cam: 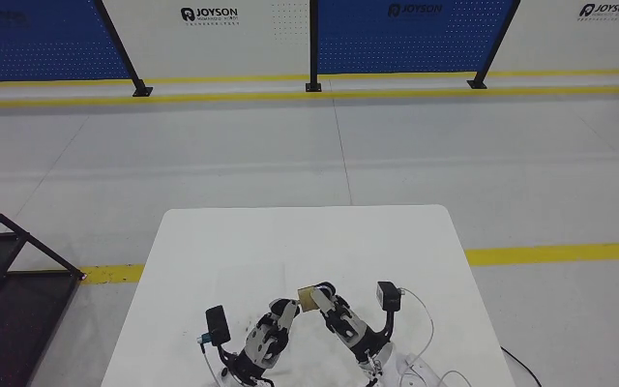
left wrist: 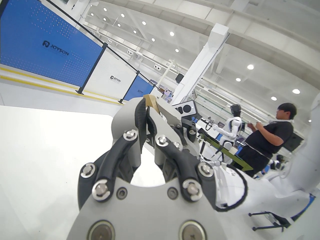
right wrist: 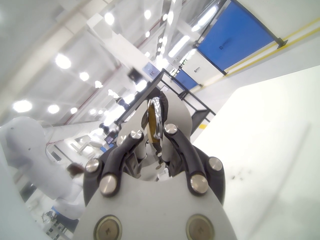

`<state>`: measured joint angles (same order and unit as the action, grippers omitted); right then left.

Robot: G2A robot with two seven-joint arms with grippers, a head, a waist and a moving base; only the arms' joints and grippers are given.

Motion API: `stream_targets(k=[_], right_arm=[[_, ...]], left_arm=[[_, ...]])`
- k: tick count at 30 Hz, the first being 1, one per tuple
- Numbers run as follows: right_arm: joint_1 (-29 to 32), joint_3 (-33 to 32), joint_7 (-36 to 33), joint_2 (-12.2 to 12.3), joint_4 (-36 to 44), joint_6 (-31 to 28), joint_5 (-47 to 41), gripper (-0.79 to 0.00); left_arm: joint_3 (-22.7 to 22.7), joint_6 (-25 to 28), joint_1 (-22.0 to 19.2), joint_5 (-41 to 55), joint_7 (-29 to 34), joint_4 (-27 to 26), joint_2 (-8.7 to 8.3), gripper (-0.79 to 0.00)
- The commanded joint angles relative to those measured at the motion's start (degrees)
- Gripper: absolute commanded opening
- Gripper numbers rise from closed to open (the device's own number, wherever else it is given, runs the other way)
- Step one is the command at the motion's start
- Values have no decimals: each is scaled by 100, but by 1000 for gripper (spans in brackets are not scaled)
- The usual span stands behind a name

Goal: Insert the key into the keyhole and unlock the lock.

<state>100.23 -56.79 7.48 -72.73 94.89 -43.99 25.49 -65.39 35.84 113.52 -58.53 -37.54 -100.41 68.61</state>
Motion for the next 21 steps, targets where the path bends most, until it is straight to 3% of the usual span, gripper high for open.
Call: stream_targets(k=[1,8,21], right_arm=[[1,-6,-36,4,17,33,-47,-785],[5,-22,-126,18,57,90,-137,-785],[22,-40,-244,42,105,171,-171,-785]], left_arm=[[30,-127,-6,-268,-207,42,6,-785],[66,-608,-43,-1148,-797,167,5,-785],[195,-2157,-181,-2639,-1762,381,21,-785]])
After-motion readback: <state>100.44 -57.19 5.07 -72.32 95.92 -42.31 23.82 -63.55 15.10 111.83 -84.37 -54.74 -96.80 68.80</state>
